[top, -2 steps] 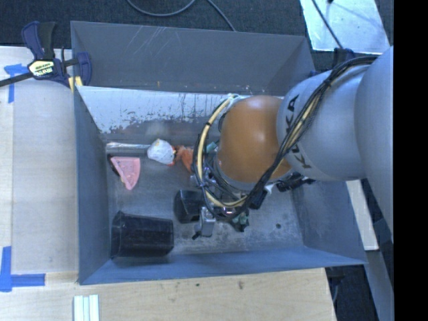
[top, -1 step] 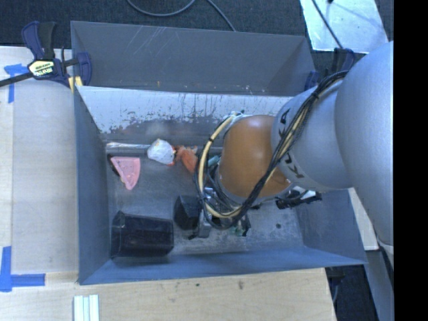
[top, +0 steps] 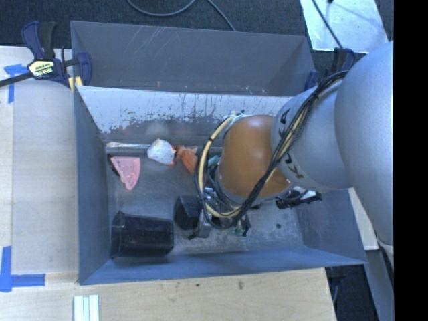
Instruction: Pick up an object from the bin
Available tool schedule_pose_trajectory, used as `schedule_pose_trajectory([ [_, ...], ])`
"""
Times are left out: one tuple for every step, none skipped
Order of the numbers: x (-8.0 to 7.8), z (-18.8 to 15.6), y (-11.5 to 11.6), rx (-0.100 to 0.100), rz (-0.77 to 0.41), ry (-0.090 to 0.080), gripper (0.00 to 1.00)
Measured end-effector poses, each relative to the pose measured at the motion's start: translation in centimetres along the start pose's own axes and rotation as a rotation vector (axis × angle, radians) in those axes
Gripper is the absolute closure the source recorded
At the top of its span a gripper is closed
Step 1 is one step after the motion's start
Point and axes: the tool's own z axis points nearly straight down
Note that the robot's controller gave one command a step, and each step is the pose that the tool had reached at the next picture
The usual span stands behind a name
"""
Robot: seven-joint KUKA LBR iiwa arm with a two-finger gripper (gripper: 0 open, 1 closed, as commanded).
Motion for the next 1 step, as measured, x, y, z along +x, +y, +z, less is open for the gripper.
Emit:
schedule_pose_trajectory([
  [-0.44,-8.93,-2.12,0.001,-0.054,0.003,1.00],
])
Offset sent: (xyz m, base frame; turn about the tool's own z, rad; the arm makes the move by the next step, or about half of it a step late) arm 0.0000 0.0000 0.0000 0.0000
